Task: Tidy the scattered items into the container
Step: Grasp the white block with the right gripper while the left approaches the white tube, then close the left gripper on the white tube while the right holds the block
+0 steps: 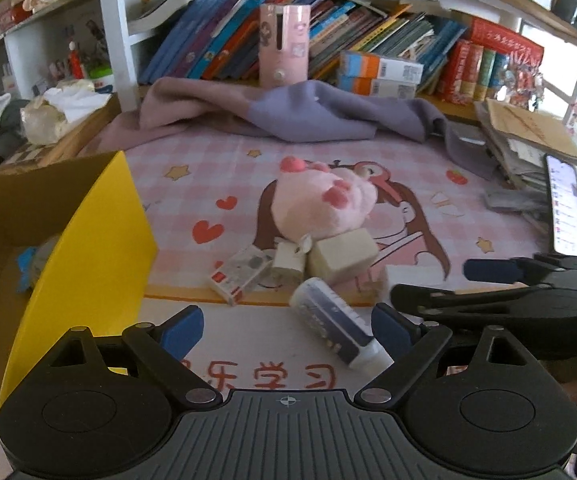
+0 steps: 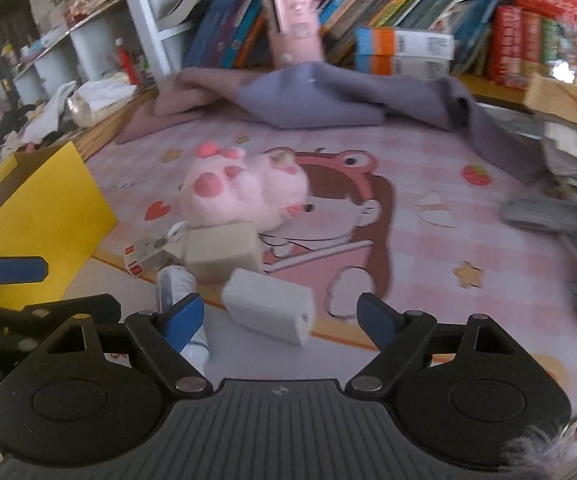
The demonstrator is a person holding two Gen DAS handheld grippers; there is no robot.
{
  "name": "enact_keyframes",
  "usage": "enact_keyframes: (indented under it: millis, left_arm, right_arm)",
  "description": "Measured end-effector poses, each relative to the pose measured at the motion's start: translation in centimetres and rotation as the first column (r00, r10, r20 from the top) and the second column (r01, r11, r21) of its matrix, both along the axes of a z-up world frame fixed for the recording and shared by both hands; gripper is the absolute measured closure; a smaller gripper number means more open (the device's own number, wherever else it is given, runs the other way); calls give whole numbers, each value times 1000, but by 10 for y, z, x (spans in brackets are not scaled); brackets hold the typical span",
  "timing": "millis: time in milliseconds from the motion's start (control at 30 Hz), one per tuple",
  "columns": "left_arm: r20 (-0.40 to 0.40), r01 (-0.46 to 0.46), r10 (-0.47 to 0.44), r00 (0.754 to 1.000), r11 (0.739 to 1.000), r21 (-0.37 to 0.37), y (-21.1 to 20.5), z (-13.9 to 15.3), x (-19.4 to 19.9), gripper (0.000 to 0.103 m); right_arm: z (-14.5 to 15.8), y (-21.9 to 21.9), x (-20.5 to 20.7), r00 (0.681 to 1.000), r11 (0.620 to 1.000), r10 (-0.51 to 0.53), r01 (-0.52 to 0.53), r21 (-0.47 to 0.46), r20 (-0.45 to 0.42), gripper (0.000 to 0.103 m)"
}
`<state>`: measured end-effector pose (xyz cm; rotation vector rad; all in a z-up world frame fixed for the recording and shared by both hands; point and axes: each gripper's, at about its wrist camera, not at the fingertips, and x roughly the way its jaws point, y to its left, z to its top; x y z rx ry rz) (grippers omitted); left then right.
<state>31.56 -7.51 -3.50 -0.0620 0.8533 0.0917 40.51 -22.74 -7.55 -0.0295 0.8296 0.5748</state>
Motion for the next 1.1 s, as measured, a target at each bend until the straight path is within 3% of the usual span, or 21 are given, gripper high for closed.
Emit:
enact_keyframes:
  millis: [133, 200, 233, 267, 600, 733, 900, 1100]
  left_arm:
    - [-38, -7, 7, 999, 1000, 0, 1, -8, 8, 11]
    - [-49, -1, 1, 999, 1000, -1, -1, -11, 13, 11]
    - [-51, 3, -3, 999, 1000, -5, -2, -12, 16, 12]
    - [-52, 7, -8, 999, 1000, -9, -4, -13, 19, 12]
    - [-119, 14, -24, 993, 996, -84, -18, -38, 52, 22]
    - [-150, -11, -2, 989, 996, -85, -21, -48, 62, 34]
    - [-172, -65, 54, 984, 996, -63, -19, -55, 59, 41]
    - [-170, -52, 39, 985, 996, -76, -19, -52, 56, 59]
  right_arm:
    - [-14, 12, 14, 1000, 1000, 11, -11, -1, -21, 19]
    - [-19, 12, 20, 999, 1000, 7, -7, -3, -35, 29]
    - [-21, 10, 22, 999, 1000, 11, -11, 2, -48, 42]
    - [-21, 6, 24, 998, 999, 23, -21, 26, -65, 46]
    - [-13, -46, 17, 996, 995, -83, 81, -50, -40, 49]
    - [-13, -57, 11, 995, 993, -99, 96, -63, -31, 48]
    - [-14, -59, 9, 996, 994, -87, 85, -72, -19, 48]
    - [-14, -59, 10, 995, 992, -101, 99, -74, -24, 47]
